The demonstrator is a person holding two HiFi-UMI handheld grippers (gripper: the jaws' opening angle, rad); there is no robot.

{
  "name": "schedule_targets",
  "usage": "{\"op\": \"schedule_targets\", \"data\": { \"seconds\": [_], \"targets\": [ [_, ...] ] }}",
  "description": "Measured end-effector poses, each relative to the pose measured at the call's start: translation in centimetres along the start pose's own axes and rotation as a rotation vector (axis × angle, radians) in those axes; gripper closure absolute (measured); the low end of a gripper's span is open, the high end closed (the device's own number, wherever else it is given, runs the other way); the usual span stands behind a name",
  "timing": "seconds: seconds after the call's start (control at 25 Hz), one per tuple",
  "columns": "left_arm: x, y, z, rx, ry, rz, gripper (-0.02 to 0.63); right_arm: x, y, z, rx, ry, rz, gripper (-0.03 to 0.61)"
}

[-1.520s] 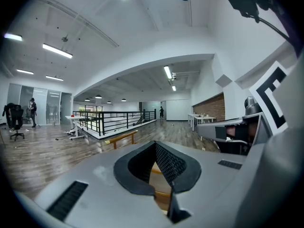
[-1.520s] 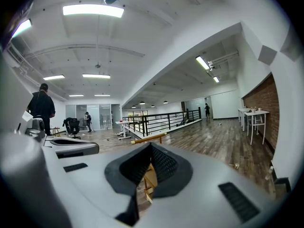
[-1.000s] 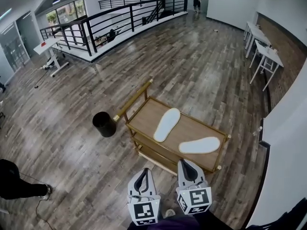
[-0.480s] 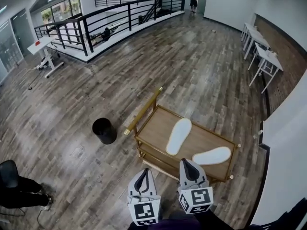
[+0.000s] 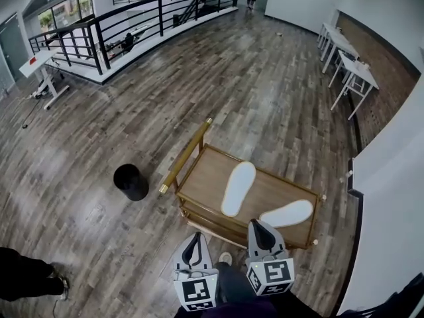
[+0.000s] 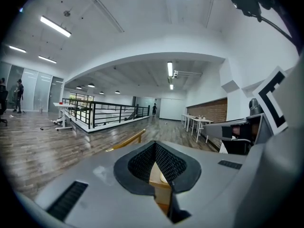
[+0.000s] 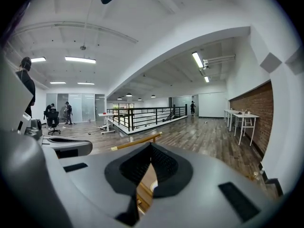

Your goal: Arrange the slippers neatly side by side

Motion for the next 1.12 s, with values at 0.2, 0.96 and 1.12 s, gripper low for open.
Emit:
{"op": "schedule_targets", "data": {
  "seconds": [0.2,0.96,1.12],
  "targets": [
    [-0.5,-3.1,-1.7,0.004,-0.035,0.007,0.612,2.1,-1.9,-1.0,0.002,-0.024,0.026,0.580],
    [8.2,-16.7,-5.9,0.033,-0.130,0.193,0.612,17.2,-3.5,-3.2,0.073,-0.122,0.280,0.580],
    [10.5,-18.1,-6.3,0.036,-0.142,0.275,0.612,19.3,-2.0,-2.9,0.075,-0.147,0.368,0.580]
  ]
}}
Point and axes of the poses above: the fingertips, and each gripper's own axes: y backward along the fingers, x to its right, z out of its underside, the point moved 6 cm from there along y, backward along the fingers, and after that the axes turned 5 degrees about -y, right-handed, at the moved point
